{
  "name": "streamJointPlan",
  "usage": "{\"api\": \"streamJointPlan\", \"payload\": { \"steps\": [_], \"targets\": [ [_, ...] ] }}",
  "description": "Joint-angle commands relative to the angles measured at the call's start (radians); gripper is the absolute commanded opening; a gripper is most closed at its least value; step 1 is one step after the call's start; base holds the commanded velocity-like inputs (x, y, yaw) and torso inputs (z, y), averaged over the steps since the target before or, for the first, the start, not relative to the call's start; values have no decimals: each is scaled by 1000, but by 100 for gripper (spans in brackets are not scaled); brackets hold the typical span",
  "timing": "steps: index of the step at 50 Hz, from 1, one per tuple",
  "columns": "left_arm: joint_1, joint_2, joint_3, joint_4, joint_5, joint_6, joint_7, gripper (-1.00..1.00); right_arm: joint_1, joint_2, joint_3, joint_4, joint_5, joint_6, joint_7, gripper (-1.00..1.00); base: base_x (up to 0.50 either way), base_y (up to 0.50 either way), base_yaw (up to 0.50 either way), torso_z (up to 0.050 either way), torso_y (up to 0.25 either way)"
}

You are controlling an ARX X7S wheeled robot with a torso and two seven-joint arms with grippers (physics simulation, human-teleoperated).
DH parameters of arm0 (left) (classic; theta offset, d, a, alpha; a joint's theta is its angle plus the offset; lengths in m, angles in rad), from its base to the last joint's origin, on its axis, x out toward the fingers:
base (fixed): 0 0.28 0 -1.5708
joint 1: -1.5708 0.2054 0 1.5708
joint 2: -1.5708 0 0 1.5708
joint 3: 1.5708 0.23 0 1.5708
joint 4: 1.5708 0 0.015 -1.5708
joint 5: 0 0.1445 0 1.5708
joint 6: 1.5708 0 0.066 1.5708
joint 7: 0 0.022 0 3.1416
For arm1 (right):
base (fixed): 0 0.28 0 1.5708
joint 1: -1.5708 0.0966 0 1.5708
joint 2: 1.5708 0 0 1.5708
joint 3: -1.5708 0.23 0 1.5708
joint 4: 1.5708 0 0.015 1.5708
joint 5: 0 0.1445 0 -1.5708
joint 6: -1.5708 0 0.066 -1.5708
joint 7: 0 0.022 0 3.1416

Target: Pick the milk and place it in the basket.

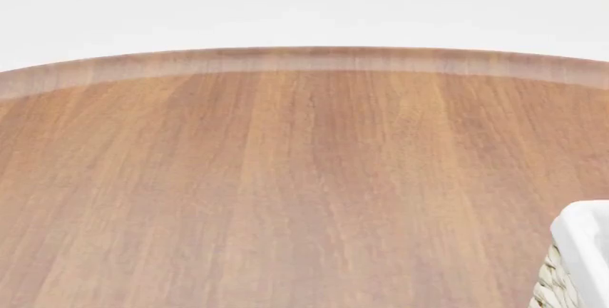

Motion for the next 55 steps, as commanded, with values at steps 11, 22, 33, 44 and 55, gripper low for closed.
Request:
{"api": "streamJointPlan", "payload": {
  "steps": [11,22,33,44,55],
  "targets": [
    [-1,25,-32,1,15,-13,25,100,-49,-34,60,72,-18,-64,30,-100,0,0,0,1,1],
    [5,32,-47,3,11,-21,33,100,-65,-73,55,138,-33,-88,41,-100,0,0,0,0,2],
    [-4,31,-29,-5,26,-36,14,100,-144,-69,78,143,4,-100,91,-100,0,0,0,1,1],
    [11,56,-49,-4,21,-19,48,100,-159,-55,77,143,3,-103,101,-100,0,0,0,1,1],
    [36,82,-90,2,21,-8,85,100,-161,-53,79,137,11,-100,97,-100,0,0,0,0,2]
  ]
}}
